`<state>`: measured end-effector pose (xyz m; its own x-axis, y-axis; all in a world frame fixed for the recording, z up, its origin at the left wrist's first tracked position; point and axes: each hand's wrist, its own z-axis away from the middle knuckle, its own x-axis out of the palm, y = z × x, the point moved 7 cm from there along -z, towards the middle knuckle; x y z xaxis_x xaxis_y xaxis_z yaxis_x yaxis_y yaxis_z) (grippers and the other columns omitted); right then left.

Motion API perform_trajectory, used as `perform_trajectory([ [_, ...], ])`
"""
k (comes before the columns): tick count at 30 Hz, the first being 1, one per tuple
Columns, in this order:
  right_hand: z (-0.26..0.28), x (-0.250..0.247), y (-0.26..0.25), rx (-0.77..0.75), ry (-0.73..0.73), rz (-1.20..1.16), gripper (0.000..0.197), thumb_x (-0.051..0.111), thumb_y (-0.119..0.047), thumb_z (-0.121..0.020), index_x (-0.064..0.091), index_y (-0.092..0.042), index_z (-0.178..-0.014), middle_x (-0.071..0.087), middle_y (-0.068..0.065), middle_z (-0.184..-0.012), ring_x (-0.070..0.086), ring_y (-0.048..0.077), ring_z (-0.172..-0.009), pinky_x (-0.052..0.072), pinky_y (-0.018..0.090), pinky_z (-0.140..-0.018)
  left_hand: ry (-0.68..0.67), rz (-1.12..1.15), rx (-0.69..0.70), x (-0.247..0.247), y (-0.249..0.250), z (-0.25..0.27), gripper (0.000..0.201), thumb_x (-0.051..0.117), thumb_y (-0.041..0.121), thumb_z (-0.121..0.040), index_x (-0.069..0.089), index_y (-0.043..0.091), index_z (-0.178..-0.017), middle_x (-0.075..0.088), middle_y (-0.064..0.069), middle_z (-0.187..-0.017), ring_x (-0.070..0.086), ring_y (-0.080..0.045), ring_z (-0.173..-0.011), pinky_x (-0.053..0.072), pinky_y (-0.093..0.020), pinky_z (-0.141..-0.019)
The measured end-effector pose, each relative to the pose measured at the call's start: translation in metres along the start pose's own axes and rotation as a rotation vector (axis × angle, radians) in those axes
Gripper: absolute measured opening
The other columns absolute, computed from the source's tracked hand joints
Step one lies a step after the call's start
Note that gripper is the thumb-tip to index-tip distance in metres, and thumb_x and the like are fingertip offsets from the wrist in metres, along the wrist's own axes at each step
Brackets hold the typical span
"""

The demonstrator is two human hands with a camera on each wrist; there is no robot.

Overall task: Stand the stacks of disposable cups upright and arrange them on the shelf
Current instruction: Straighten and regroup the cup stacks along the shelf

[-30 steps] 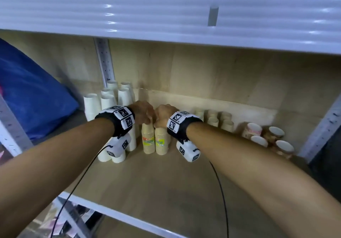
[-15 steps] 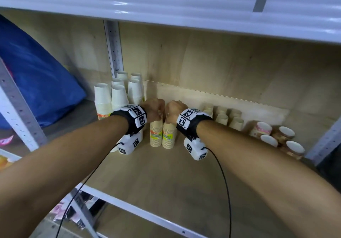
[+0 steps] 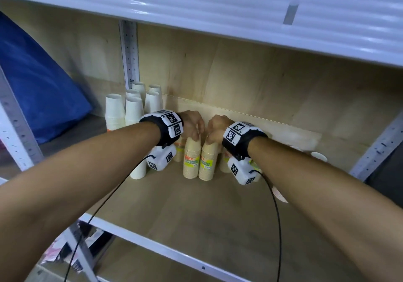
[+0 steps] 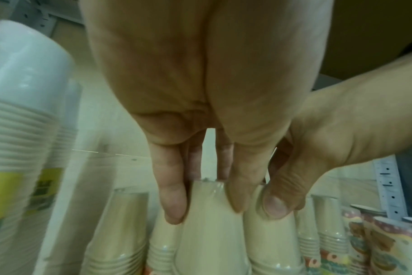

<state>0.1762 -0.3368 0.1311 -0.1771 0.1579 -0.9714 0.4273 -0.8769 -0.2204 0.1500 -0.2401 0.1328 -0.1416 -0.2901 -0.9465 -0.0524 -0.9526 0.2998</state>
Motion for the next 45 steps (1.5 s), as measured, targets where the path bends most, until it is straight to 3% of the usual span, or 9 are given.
perform_trajectory([
  [5, 0.018, -0.009, 0.024, 0.038, -0.029, 0.019, 0.043, 0.085, -0.027, -0.066, 0.066, -0.009, -0.1, 0.068, 0.009, -0.096, 0.067, 0.023, -0.083, 0.048, 0.024, -0.061, -0.032, 0.005, 0.036, 0.006, 0.03, -0.008, 0.029, 0.075, 0.014, -0.08, 0.069, 0.015, -0.109, 0.068, -0.008, -0.11, 0.065, -0.023, -0.088, 0.053, -0.028, -0.071],
  [9, 0.031, -0.014, 0.05, 0.105, -0.023, 0.046, 0.047, 0.084, -0.029, -0.068, 0.065, -0.006, -0.105, 0.067, 0.009, -0.099, 0.067, 0.024, -0.087, 0.049, 0.026, -0.063, -0.037, -0.014, 0.072, 0.013, 0.054, -0.018, 0.031, 0.077, 0.017, -0.078, 0.07, 0.018, -0.108, 0.068, -0.007, -0.111, 0.066, -0.026, -0.101, 0.056, -0.037, -0.088],
  [16, 0.047, -0.019, 0.088, 0.156, 0.015, 0.023, 0.032, 0.081, -0.024, -0.068, 0.07, -0.011, -0.095, 0.071, 0.009, -0.095, 0.068, 0.023, -0.083, 0.056, 0.031, -0.07, -0.004, -0.028, 0.148, 0.025, 0.091, -0.03, 0.031, 0.074, 0.013, -0.082, 0.07, 0.013, -0.113, 0.061, 0.001, -0.1, 0.055, -0.013, -0.087, 0.042, -0.022, -0.071],
  [21, 0.052, -0.013, 0.102, 0.164, -0.006, -0.004, 0.036, 0.08, -0.018, -0.072, 0.072, -0.009, -0.106, 0.071, 0.011, -0.102, 0.068, 0.024, -0.094, 0.057, 0.035, -0.082, 0.008, -0.022, 0.166, 0.032, 0.099, -0.036, 0.029, 0.074, 0.012, -0.082, 0.071, 0.012, -0.111, 0.067, -0.005, -0.108, 0.056, -0.015, -0.087, 0.044, -0.022, -0.068],
  [25, 0.053, -0.008, 0.106, 0.182, -0.003, -0.027, 0.031, 0.078, -0.015, -0.075, 0.069, -0.004, -0.103, 0.069, 0.011, -0.099, 0.064, 0.022, -0.088, 0.047, 0.027, -0.067, 0.014, -0.014, 0.18, 0.037, 0.099, -0.04, 0.027, 0.074, 0.011, -0.081, 0.072, 0.012, -0.107, 0.069, -0.004, -0.107, 0.061, -0.018, -0.095, 0.049, -0.027, -0.078],
  [30, 0.051, -0.006, 0.107, 0.192, 0.029, -0.012, 0.018, 0.078, -0.015, -0.076, 0.065, -0.009, -0.087, 0.065, 0.009, -0.089, 0.059, 0.02, -0.078, 0.038, 0.021, -0.05, 0.004, -0.008, 0.174, 0.042, 0.097, -0.043, 0.026, 0.074, 0.011, -0.081, 0.071, 0.013, -0.107, 0.068, -0.003, -0.106, 0.061, -0.018, -0.095, 0.046, -0.025, -0.075],
  [34, 0.046, -0.005, 0.108, 0.19, 0.031, -0.029, 0.02, 0.079, -0.016, -0.074, 0.062, -0.009, -0.083, 0.063, 0.009, -0.086, 0.06, 0.021, -0.078, 0.035, 0.02, -0.048, 0.009, -0.011, 0.171, 0.042, 0.095, -0.045, 0.029, 0.073, 0.012, -0.083, 0.07, 0.014, -0.112, 0.067, -0.003, -0.111, 0.062, -0.021, -0.101, 0.047, -0.025, -0.077],
  [39, 0.047, -0.004, 0.108, 0.183, 0.043, -0.052, 0.033, 0.078, -0.015, -0.076, 0.068, -0.001, -0.105, 0.069, 0.014, -0.103, 0.067, 0.026, -0.095, 0.043, 0.025, -0.065, 0.007, -0.006, 0.172, 0.044, 0.095, -0.046, 0.031, 0.073, 0.012, -0.083, 0.07, 0.014, -0.113, 0.067, -0.004, -0.113, 0.062, -0.022, -0.102, 0.048, -0.026, -0.077],
  [45, 0.046, -0.007, 0.107, 0.169, 0.018, -0.055, 0.035, 0.078, -0.017, -0.075, 0.069, -0.005, -0.106, 0.07, 0.012, -0.104, 0.068, 0.026, -0.093, 0.05, 0.029, -0.069, 0.014, 0.034, 0.18, 0.043, 0.094, -0.048, 0.027, 0.075, 0.016, -0.08, 0.071, 0.016, -0.107, 0.067, 0.0, -0.105, 0.061, -0.018, -0.096, 0.047, -0.025, -0.075],
])
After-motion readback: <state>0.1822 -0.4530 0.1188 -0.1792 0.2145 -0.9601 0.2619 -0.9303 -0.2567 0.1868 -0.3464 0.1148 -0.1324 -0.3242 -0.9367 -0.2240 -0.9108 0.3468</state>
